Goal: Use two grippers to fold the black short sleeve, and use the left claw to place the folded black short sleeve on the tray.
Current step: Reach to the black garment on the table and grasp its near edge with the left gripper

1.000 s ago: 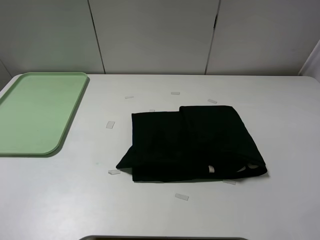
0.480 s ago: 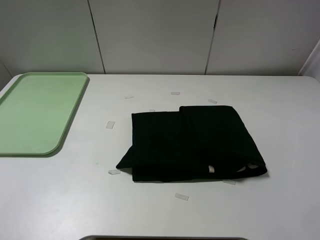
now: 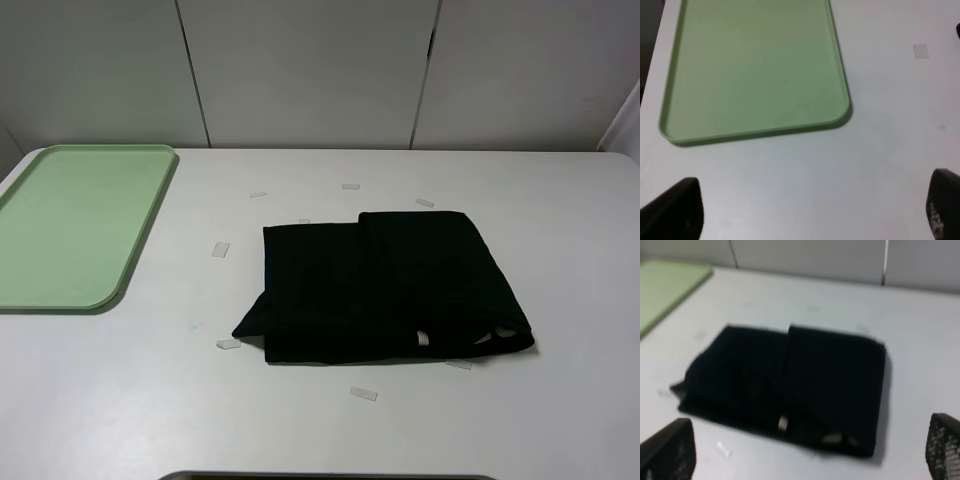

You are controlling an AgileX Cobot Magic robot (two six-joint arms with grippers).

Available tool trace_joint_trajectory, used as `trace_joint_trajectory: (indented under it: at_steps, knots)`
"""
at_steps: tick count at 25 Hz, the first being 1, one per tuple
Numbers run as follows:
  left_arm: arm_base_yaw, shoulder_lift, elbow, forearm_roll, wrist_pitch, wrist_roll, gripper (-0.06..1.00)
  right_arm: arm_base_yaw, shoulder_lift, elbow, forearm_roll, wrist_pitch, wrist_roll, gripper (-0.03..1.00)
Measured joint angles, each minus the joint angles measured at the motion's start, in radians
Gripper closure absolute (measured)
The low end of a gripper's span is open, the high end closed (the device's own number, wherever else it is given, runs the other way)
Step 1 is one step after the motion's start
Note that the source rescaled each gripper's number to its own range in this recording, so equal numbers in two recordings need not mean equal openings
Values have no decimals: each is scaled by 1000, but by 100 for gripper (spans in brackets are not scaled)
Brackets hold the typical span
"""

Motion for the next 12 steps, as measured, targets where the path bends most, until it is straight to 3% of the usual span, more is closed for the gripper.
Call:
trace_joint_trajectory:
  at_steps: [6, 12]
  knots:
    - [0, 0, 0, 0, 0, 0, 7, 0, 0, 93, 1, -7, 0, -3]
    - [0, 0, 0, 0, 0, 0, 7, 0, 0, 130, -11, -79, -1, -3]
